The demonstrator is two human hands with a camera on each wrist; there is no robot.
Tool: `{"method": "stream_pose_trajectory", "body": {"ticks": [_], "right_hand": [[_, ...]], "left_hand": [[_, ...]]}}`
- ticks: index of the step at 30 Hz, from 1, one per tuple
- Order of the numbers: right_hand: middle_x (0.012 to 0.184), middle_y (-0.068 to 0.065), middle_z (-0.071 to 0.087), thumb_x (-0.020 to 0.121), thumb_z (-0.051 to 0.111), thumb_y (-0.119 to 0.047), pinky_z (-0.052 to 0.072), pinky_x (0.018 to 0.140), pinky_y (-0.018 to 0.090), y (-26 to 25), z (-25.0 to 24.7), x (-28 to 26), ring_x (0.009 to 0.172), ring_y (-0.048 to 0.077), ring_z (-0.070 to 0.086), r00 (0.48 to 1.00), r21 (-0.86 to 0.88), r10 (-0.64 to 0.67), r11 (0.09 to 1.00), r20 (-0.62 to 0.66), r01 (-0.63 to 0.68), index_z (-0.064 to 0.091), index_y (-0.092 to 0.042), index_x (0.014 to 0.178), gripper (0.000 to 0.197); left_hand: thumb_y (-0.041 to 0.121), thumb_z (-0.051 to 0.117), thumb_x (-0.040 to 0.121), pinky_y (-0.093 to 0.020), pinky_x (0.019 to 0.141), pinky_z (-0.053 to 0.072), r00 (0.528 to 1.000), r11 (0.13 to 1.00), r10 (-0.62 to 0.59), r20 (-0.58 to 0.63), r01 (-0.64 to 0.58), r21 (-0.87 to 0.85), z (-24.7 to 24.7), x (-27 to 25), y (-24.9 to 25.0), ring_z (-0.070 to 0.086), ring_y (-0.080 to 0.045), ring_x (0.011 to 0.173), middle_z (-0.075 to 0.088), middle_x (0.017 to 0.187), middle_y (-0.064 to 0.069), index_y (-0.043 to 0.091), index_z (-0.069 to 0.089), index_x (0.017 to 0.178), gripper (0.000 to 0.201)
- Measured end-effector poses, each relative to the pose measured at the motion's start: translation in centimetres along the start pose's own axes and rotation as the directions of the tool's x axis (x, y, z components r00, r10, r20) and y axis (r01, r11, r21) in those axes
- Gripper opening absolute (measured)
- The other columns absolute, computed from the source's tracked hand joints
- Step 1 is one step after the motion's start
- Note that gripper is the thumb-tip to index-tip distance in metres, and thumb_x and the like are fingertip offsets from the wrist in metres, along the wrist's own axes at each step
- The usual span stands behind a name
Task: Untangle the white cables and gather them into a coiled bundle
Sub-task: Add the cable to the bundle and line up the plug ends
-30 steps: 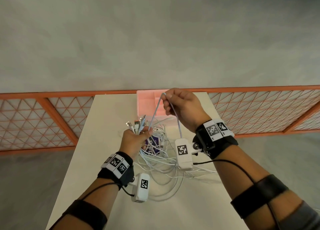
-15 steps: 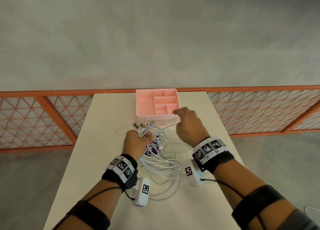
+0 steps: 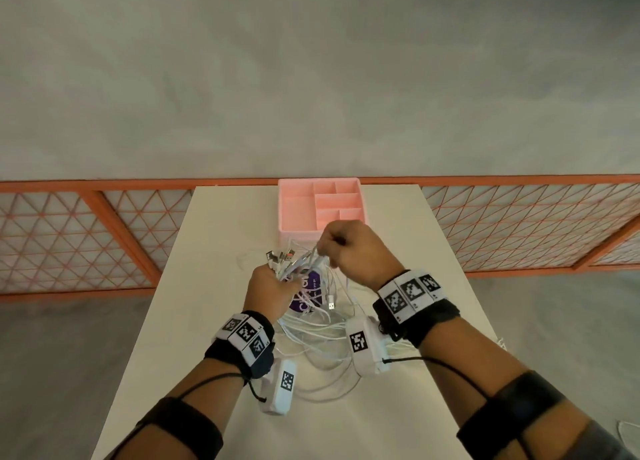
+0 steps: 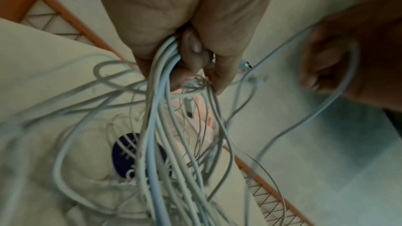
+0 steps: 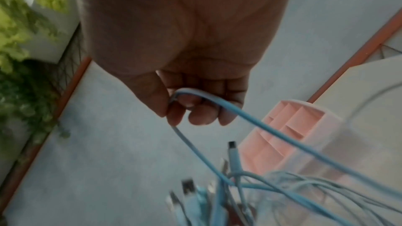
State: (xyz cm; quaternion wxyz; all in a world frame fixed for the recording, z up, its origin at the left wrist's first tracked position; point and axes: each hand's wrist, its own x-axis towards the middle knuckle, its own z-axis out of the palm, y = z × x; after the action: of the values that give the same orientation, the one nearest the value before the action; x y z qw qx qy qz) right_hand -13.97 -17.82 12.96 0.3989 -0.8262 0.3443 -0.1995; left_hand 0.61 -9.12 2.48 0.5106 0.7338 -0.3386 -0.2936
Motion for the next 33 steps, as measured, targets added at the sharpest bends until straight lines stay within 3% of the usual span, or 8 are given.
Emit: {"method": "stream_pose_trajectory", "body": {"ticks": [3,8,14,17,21,24,28,33], "right_hand": [[0.056,-0.013,0.062,0.087,0.058,-0.004,0.044,0.057,0.023,-1.0,-1.5,0.2,0.054,0.014,0.053,0.998,0.168,-0.001,0.986,-0.057,0.010,0.066,-0.005,0.071,0.017],[0.058,-0.009,0.062,0.081,0.056,-0.003,0.043,0.055,0.023,-2.2,-3.1,0.3,0.051,0.018,0.051,0.984,0.386,-0.049,0.916,-0.169,0.112,0.063,-0.007,0.068,0.015],[0.065,0.010,0.046,0.089,0.045,0.004,0.040,0.052,0.029,-2.9,-7.2,1.6,0.046,0.018,0.038,0.911,0.729,0.076,0.628,-0.405,0.272,0.054,-0.010,0.065,0.029],[0.064,0.009,0.046,0.088,0.045,0.002,0.038,0.052,0.028,-1.9,-8.5,1.7,0.044,0.017,0.035,0.907,0.707,0.106,0.665,-0.407,0.239,0.055,-0.012,0.063,0.031],[0.050,0.001,0.043,0.087,0.051,0.001,0.033,0.048,0.028,0.5,-7.3,1.5,0.041,0.017,0.034,0.924,0.511,0.126,0.855,-0.362,0.083,0.065,-0.005,0.069,0.024],[0.045,-0.007,0.044,0.088,0.057,-0.001,0.031,0.048,0.029,1.6,-5.2,0.9,0.043,0.018,0.034,0.959,0.384,0.171,0.921,-0.227,-0.073,0.071,-0.003,0.073,0.021],[0.046,-0.008,0.044,0.089,0.060,-0.005,0.033,0.048,0.029,1.3,-2.8,0.1,0.046,0.019,0.036,0.990,0.306,0.141,0.941,0.025,-0.142,0.072,-0.002,0.076,0.018],[0.050,-0.001,0.038,0.094,0.053,-0.003,0.030,0.048,0.026,-0.6,-3.7,0.1,0.045,0.014,0.030,0.992,0.555,0.126,0.826,-0.020,-0.094,0.067,-0.001,0.079,0.020]], "left_hand": [[0.002,0.079,0.077,-0.018,0.063,0.048,1.000,1.000,0.003,0.000,-0.003,0.000,0.0,0.2,-0.9,0.069,-0.018,0.072,0.075,0.080,-0.004,0.015,0.073,0.081,0.015],[0.006,0.078,0.080,-0.015,0.057,0.045,0.999,0.999,-0.021,-0.028,0.022,0.034,0.5,0.7,-1.7,0.067,-0.018,0.070,0.073,0.079,-0.005,0.010,0.074,0.082,0.006],[0.011,0.080,0.078,-0.028,0.055,0.043,0.985,0.986,-0.146,-0.092,0.153,0.063,0.0,1.5,-4.2,0.057,-0.024,0.053,0.063,0.059,-0.005,0.002,0.072,0.077,0.012],[0.007,0.080,0.079,-0.030,0.058,0.044,0.983,0.986,-0.167,-0.076,0.167,-0.004,-0.2,1.2,-4.4,0.051,-0.020,0.047,0.061,0.057,-0.002,0.009,0.076,0.083,0.006],[0.011,0.078,0.084,-0.026,0.047,0.044,0.988,0.976,-0.129,-0.088,0.111,-0.186,-0.2,1.2,-2.3,0.048,-0.019,0.047,0.066,0.071,-0.009,0.014,0.077,0.093,0.009],[0.011,0.072,0.090,-0.026,0.048,0.043,0.999,0.943,-0.011,-0.041,-0.003,-0.333,0.3,1.0,0.7,0.043,-0.011,0.045,0.061,0.059,0.013,0.009,0.076,0.106,0.016],[0.013,0.068,0.093,-0.028,0.052,0.044,0.987,0.897,0.150,0.051,-0.114,-0.427,0.9,0.9,4.2,0.036,-0.011,0.045,0.055,0.055,0.013,0.012,0.072,0.115,0.022],[0.022,0.075,0.084,-0.033,0.055,0.042,0.977,0.915,0.132,0.166,-0.056,-0.399,1.5,0.4,4.8,0.038,-0.010,0.040,0.062,0.061,0.005,0.009,0.073,0.090,0.015]]}}
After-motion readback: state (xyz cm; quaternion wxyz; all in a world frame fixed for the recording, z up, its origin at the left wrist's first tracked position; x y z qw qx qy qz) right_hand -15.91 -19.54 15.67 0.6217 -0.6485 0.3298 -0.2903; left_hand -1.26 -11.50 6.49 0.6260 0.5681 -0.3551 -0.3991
